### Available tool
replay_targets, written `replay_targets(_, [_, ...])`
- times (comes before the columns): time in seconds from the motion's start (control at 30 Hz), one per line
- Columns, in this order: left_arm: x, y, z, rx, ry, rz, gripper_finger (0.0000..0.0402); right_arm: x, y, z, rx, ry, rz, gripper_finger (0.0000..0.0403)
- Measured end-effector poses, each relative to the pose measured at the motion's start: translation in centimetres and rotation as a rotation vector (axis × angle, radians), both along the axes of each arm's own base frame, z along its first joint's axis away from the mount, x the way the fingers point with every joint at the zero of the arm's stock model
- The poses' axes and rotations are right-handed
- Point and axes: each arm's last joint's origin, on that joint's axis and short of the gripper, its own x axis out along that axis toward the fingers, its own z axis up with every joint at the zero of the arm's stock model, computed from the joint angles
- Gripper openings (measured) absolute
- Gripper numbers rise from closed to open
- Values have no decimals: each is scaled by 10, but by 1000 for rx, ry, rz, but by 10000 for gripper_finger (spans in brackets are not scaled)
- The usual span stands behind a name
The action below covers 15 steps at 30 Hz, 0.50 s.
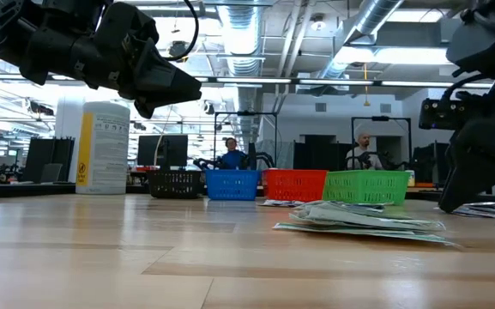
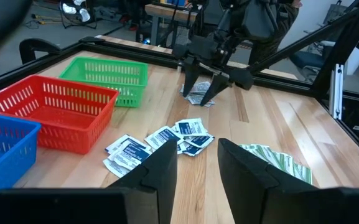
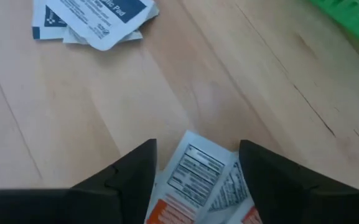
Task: Pick & Place First Aid Supplies
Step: Put the orange pad into the green bin
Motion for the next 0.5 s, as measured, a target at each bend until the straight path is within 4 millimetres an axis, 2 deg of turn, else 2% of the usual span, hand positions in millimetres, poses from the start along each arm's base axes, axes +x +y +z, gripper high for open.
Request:
replay_targets(0.2, [0, 0, 0, 0, 0, 0, 116, 4, 1, -8, -27, 30, 2, 228])
replay_targets(0.5, [0, 0, 0, 0, 0, 0, 116, 5, 2, -11, -30, 49, 4, 201])
